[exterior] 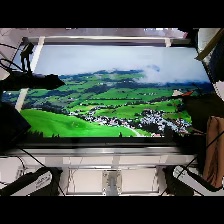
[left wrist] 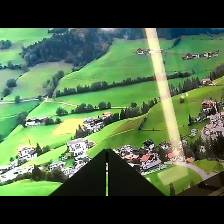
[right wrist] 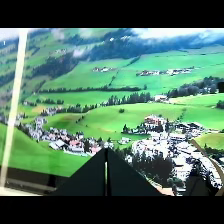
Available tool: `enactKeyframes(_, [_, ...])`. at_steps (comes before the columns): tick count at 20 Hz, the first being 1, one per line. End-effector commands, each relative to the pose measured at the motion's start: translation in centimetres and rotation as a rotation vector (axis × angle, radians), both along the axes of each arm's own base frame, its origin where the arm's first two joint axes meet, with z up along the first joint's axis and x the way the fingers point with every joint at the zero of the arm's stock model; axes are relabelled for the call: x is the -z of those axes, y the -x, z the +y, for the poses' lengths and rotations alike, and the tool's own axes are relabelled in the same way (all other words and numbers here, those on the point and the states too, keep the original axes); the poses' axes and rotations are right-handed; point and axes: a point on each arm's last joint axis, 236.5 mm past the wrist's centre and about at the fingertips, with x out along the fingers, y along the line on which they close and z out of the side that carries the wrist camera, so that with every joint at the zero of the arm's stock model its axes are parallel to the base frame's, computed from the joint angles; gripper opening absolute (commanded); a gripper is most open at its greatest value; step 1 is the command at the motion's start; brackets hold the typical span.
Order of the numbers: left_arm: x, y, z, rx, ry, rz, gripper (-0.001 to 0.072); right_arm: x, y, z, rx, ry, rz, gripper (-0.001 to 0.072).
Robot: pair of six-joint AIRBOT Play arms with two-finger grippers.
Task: Fold the clothes and pants, and hang the long-sleeved shirts on hangers.
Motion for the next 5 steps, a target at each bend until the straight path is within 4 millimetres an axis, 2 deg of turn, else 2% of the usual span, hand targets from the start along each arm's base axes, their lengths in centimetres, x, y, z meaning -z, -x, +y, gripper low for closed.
enactKeyframes(1, [0.0,0.0,0.0,0.001,0.0,0.002,0.0028,0.7,0.0,2.7,-0.094,0.051,0.018,0.0015])
enactKeyframes(5, [0.0,0.0,0.0,0.001,0.0,0.002,0.0028,0.6,0.2,3.8,-0.13,0.05,0.016,0.0015])
